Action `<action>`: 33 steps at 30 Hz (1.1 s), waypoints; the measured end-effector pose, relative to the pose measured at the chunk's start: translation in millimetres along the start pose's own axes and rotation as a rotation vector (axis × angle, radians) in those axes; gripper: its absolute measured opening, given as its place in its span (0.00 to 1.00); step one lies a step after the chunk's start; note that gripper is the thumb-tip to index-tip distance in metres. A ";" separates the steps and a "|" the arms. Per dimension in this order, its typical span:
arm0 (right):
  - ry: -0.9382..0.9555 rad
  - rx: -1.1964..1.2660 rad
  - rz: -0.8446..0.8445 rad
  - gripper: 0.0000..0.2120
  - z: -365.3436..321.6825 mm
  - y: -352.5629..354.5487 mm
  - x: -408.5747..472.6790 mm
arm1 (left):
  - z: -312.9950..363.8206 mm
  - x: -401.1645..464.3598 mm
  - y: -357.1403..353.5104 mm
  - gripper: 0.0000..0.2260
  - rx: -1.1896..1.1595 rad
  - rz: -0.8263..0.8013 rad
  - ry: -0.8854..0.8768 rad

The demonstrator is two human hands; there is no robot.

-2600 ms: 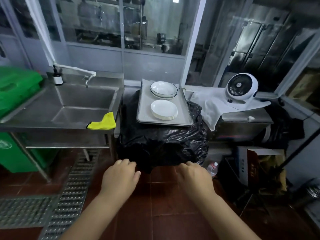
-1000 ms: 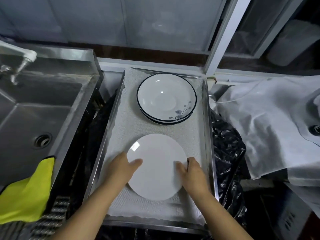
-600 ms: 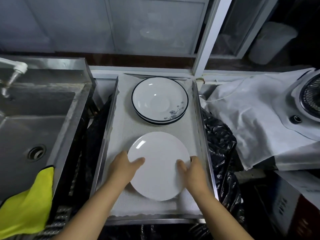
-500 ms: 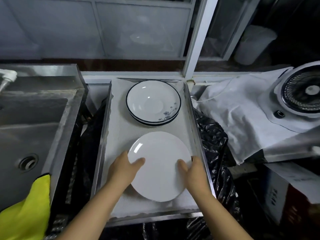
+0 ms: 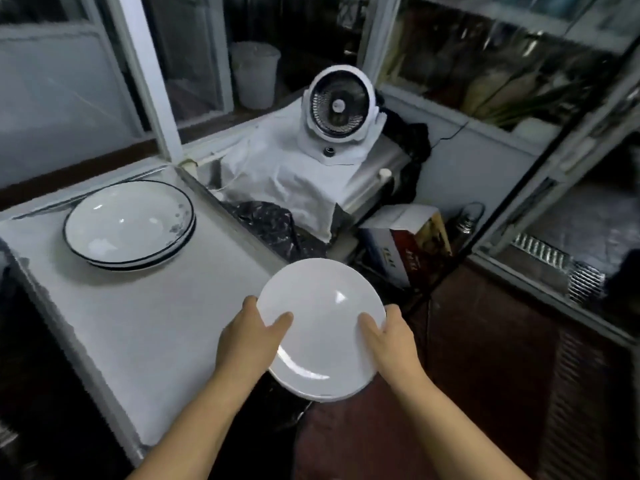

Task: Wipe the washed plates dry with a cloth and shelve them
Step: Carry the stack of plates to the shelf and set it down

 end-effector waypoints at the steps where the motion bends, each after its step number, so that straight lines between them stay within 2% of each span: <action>1: -0.040 0.020 0.045 0.10 14.0 16.3 -9.8 | 12.0 -6.8 -11.9 0.17 0.012 -0.034 -0.037; 5: -0.171 0.099 0.239 0.08 73.7 84.5 -55.8 | 63.5 -44.0 -70.4 0.20 0.021 -0.196 -0.172; 12: -0.364 0.175 0.561 0.07 203.8 203.7 -169.3 | 147.8 -160.6 -197.9 0.17 0.139 -0.494 -0.472; 24: -0.800 0.286 0.925 0.09 459.9 383.6 -466.8 | 231.7 -523.4 -421.3 0.15 0.245 -0.913 -0.799; 33: -0.970 0.390 1.174 0.09 570.7 469.0 -635.4 | 272.2 -743.7 -533.1 0.14 0.290 -1.170 -1.037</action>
Point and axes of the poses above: each hand's wrist, its own x-axis towards the middle knuckle, its own y-axis out of the back of the hand, z = x × y, the point moved 4 cm from there along x, towards the middle knuckle, and after that the axes turned 2 degrees about -y, right-handed, at the moved point
